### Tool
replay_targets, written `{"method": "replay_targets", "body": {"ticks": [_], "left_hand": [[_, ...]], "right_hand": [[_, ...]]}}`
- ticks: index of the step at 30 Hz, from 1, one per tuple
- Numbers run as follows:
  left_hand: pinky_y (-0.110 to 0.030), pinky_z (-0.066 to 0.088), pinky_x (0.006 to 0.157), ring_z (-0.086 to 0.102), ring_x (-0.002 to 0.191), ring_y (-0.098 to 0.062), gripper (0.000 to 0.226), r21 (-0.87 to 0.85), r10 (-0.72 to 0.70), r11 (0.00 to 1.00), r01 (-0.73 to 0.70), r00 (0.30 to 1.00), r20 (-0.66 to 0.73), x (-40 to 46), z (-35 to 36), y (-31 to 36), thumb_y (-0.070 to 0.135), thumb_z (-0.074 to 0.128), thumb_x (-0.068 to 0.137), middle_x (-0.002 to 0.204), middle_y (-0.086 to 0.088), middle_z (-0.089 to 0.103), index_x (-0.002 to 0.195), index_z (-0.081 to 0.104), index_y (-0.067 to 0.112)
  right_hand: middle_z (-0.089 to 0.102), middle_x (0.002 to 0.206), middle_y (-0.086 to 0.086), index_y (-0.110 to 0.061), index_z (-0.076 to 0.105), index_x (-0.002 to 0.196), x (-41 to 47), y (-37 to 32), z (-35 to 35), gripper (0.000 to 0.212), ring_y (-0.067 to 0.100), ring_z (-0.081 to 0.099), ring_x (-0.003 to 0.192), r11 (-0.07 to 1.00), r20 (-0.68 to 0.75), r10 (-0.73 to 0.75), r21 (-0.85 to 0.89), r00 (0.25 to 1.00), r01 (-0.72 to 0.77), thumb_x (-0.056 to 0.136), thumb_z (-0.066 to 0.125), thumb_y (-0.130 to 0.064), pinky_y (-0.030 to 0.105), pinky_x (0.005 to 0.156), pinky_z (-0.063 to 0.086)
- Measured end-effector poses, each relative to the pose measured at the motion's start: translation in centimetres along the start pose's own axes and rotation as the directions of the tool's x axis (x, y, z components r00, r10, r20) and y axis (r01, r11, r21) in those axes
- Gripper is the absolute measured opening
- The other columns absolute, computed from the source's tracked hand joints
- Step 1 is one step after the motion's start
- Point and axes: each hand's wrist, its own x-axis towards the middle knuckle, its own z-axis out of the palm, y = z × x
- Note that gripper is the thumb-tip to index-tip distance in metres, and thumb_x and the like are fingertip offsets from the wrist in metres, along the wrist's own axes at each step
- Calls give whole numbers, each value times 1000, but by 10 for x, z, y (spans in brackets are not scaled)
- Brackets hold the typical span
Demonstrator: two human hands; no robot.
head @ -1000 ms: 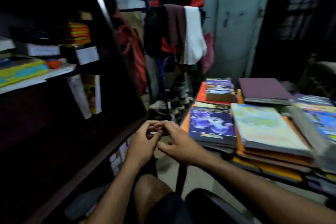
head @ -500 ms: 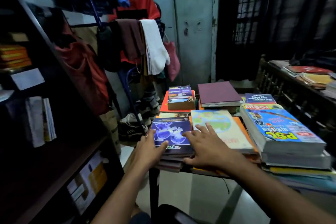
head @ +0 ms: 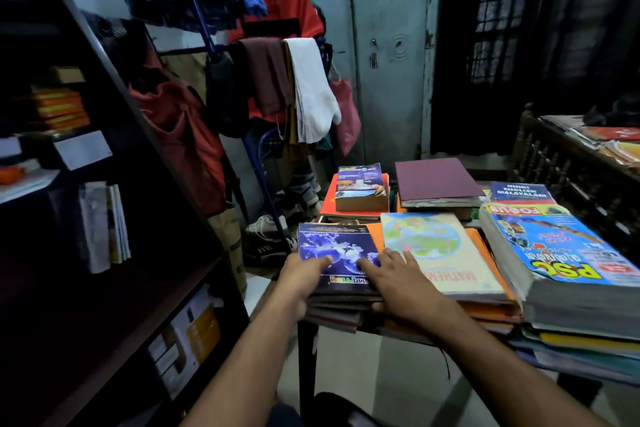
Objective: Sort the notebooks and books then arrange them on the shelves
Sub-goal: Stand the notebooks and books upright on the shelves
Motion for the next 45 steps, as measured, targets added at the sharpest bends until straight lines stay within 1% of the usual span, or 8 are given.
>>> {"method": "replay_targets", "body": {"ticks": [5,13,18,28,33,36,41,45], "left_hand": [[-42,60,84,73,89,-23,31,-7,58,998,-58,996,-67,-6,0,-2,8,73,84,100,-6,74,110,59,14],[-19,48,46,67,67,-14,23,23,8,1000,-7,997,-71,-13,-51,-23,5,69,90,95,-8,73,110,59,11],[-39,58,73,69,85,-23,26,14,-39,999,40,999,-32,-22,-67,-36,19,68,91,102,-8,73,115,58,20],[-21,48,52,66,68,-16,22,70,15,997,-15,1000,-3,-48,-92,-29,31,69,93,84,-2,75,108,69,14],[-36,55,82,74,90,-24,31,-17,86,996,-87,995,-48,-59,-149,-19,30,72,91,97,-6,78,115,66,12],[-45,57,92,73,97,-32,30,-72,125,988,-134,985,-116,-66,-193,-15,27,71,92,101,-9,77,117,64,11],[-25,54,56,72,71,-17,20,-157,144,969,-191,952,-269,-69,-284,-25,20,68,94,95,-9,77,112,66,12],[-23,54,56,70,71,-19,23,-114,103,981,-155,923,-372,-52,-354,-63,16,66,94,96,-15,77,114,69,6]], "right_hand": [[41,136,13,-26,27,147,0,3,0,73,30,33,134,998,-9,-20,55,1000,21,87,66,-41,51,118,19],[37,135,10,-36,30,142,-14,-27,9,69,33,50,122,987,-64,-131,87,989,136,82,55,-58,58,118,16],[30,144,6,-33,25,146,-16,-37,15,73,31,52,121,974,-82,-212,70,974,218,83,56,-53,50,115,26],[29,156,2,-37,18,156,-24,-40,12,68,25,45,126,918,-190,-339,147,921,368,97,48,-54,40,96,49],[25,161,0,-38,18,158,-12,-90,-3,69,24,39,131,881,-306,-363,195,880,431,93,28,-60,39,92,53],[26,161,2,-35,22,158,15,-131,-9,67,25,37,132,834,-354,-404,236,843,499,98,52,-43,37,100,50],[21,164,9,-27,24,159,74,-222,-23,68,30,33,136,761,-385,-523,190,760,620,100,55,-31,37,113,36],[21,164,13,-24,23,159,115,-294,-12,72,34,37,138,726,-257,-606,208,753,655,98,60,-31,37,115,33]]}}
